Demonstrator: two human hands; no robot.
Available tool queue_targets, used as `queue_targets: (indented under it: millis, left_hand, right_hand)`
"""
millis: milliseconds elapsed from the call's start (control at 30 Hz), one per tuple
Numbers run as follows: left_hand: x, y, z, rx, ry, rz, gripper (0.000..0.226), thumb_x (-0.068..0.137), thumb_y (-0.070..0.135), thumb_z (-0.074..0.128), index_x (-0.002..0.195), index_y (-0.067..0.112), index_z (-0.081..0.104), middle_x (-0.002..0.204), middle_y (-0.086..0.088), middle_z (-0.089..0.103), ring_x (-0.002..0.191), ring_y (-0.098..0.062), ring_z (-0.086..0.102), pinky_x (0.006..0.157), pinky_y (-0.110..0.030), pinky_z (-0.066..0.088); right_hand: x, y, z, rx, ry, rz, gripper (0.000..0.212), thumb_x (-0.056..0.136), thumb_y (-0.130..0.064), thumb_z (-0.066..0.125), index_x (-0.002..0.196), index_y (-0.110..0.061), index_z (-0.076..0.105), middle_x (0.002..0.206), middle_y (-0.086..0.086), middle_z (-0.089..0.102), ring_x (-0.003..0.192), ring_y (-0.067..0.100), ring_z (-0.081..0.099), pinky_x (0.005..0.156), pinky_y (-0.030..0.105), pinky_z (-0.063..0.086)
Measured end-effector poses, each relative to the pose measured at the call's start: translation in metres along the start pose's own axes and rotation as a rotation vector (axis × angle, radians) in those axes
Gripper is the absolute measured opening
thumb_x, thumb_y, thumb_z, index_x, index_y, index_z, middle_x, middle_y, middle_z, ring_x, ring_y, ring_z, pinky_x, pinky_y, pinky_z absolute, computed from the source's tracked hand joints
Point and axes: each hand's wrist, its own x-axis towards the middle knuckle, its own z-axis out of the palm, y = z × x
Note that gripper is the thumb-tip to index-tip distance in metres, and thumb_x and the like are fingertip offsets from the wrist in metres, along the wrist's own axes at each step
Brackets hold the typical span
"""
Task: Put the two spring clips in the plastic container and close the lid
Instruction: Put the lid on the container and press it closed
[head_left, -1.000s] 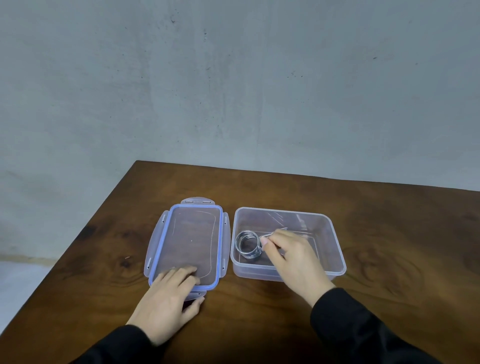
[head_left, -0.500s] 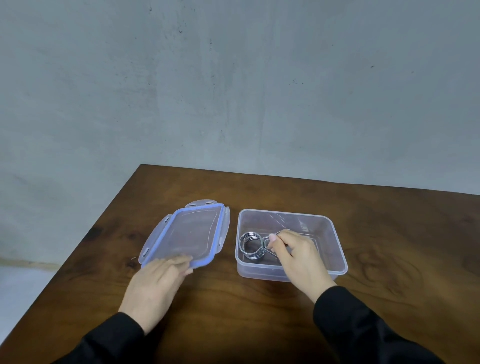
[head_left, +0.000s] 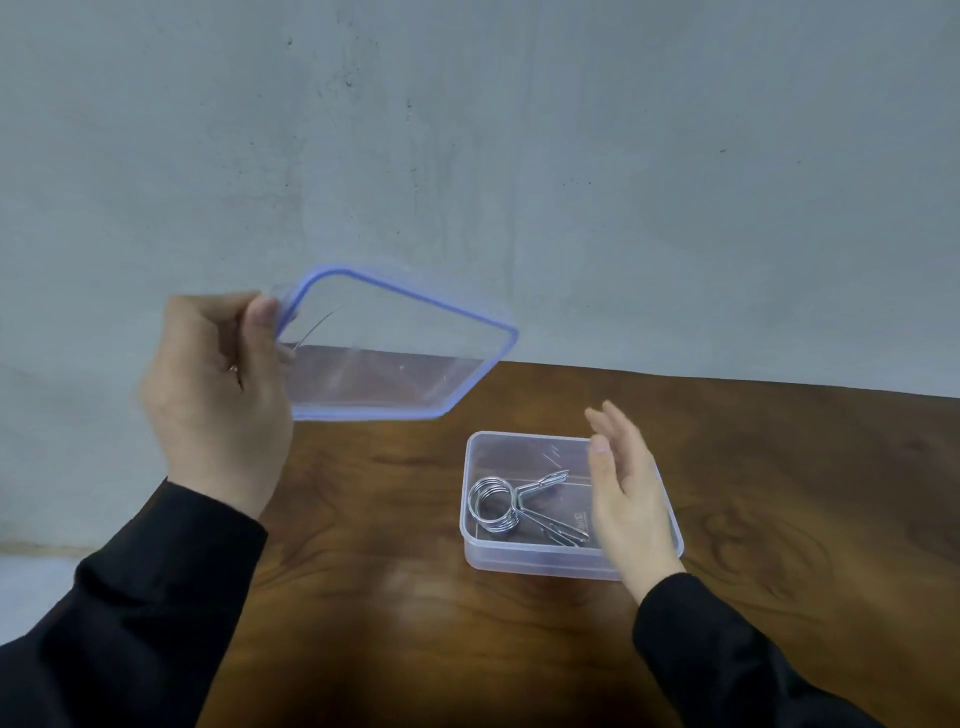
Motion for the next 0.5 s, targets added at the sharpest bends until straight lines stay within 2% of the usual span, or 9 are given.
queue_targets:
  millis: [67, 133, 167, 233, 300, 367, 400, 500]
  left_hand:
    - [0.008, 0.021, 0.01, -0.098, 0.02, 0.014, 0.011, 0.103, 0.043, 0.044, 0.093, 0.041, 0.046, 0.078, 0.006, 0.068, 0.059, -0.022, 0.066, 0.059, -0.036, 0.051]
    - [0.014, 0.036, 0.022, -0.196, 0.025, -0.046, 0.014, 0.104, 0.033, 0.048, 0.091, 0.038, 0.046, 0.083, 0.008, 0.07, 0.055, -0.017, 0.065, 0.055, -0.026, 0.048]
    - [0.016, 0.042, 0.029, -0.24, 0.019, -0.102, 0.016, 0.104, 0.029, 0.049, 0.09, 0.035, 0.047, 0.083, 0.005, 0.071, 0.053, -0.017, 0.064, 0.053, -0.026, 0.048]
    - [0.017, 0.047, 0.044, -0.303, -0.01, -0.229, 0.016, 0.103, 0.026, 0.049, 0.088, 0.029, 0.051, 0.081, -0.001, 0.073, 0.051, -0.019, 0.063, 0.049, -0.031, 0.05]
    - [0.014, 0.047, 0.06, -0.373, -0.06, -0.363, 0.016, 0.102, 0.027, 0.051, 0.086, 0.025, 0.055, 0.079, -0.002, 0.074, 0.049, -0.022, 0.062, 0.049, -0.035, 0.052]
    - [0.008, 0.039, 0.075, -0.425, -0.143, -0.496, 0.017, 0.101, 0.028, 0.054, 0.086, 0.02, 0.059, 0.075, -0.002, 0.074, 0.049, -0.023, 0.062, 0.051, -0.038, 0.054]
    - [0.003, 0.034, 0.081, -0.444, -0.194, -0.585, 0.019, 0.101, 0.028, 0.055, 0.086, 0.017, 0.061, 0.074, -0.003, 0.074, 0.051, -0.022, 0.064, 0.053, -0.038, 0.056]
    - [-0.019, 0.014, 0.093, -0.53, -0.341, -0.93, 0.022, 0.099, 0.025, 0.062, 0.087, 0.007, 0.066, 0.08, -0.007, 0.075, 0.064, -0.02, 0.072, 0.064, -0.033, 0.059]
  right_hand:
    - [0.012, -0.006, -0.012, 0.013, -0.048, 0.017, 0.067, 0.099, -0.051, 0.044, 0.161, -0.029, 0.027, 0.153, -0.02, 0.045, 0.13, -0.01, 0.049, 0.097, 0.002, 0.038]
    - [0.023, -0.011, -0.025, 0.066, -0.082, 0.011, 0.072, 0.1, -0.055, 0.045, 0.163, -0.03, 0.021, 0.156, -0.018, 0.045, 0.137, -0.002, 0.049, 0.112, 0.021, 0.039]
    - [0.028, -0.013, -0.031, 0.113, -0.077, 0.013, 0.072, 0.099, -0.056, 0.045, 0.163, -0.029, 0.023, 0.153, -0.016, 0.049, 0.135, 0.001, 0.053, 0.113, 0.031, 0.042]
    - [0.035, -0.02, -0.045, 0.206, -0.038, 0.037, 0.057, 0.103, -0.05, 0.043, 0.152, -0.021, 0.046, 0.137, -0.009, 0.067, 0.12, 0.011, 0.068, 0.104, 0.04, 0.053]
    - [0.038, -0.026, -0.058, 0.275, 0.008, 0.063, 0.038, 0.107, -0.04, 0.044, 0.123, -0.016, 0.069, 0.108, 0.002, 0.079, 0.096, 0.022, 0.074, 0.089, 0.044, 0.058]
    - [0.037, -0.027, -0.07, 0.323, 0.057, 0.083, 0.032, 0.107, -0.032, 0.049, 0.1, -0.012, 0.073, 0.083, 0.006, 0.073, 0.073, 0.026, 0.063, 0.071, 0.043, 0.054]
    - [0.035, -0.027, -0.076, 0.332, 0.084, 0.096, 0.03, 0.107, -0.03, 0.052, 0.094, -0.011, 0.072, 0.076, 0.008, 0.066, 0.068, 0.025, 0.057, 0.065, 0.041, 0.05]
    - [0.033, -0.018, -0.091, 0.295, 0.131, 0.165, 0.032, 0.104, -0.027, 0.057, 0.09, -0.001, 0.068, 0.072, 0.009, 0.059, 0.064, 0.024, 0.05, 0.06, 0.038, 0.046]
